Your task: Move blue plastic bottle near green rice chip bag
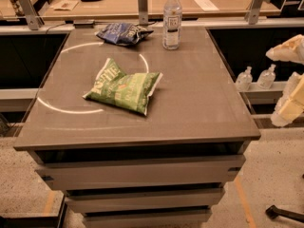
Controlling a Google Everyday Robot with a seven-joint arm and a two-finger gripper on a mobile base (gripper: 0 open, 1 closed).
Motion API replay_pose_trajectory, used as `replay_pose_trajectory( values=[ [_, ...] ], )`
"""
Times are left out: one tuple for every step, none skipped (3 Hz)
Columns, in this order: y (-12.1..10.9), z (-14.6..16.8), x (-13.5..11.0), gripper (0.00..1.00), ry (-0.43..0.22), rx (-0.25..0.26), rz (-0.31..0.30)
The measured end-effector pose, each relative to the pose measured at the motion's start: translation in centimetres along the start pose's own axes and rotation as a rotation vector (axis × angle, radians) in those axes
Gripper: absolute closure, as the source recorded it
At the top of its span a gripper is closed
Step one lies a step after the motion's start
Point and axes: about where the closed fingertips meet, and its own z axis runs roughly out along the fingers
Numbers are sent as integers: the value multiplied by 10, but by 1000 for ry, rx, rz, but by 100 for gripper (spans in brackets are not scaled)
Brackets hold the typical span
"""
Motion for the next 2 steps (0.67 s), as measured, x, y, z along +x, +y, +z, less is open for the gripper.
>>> replay_pose_trajectory(
  values=[
    [-13, 30, 31, 0, -237, -72, 47],
    [-18, 46, 39, 0, -553, -125, 69]
  ],
)
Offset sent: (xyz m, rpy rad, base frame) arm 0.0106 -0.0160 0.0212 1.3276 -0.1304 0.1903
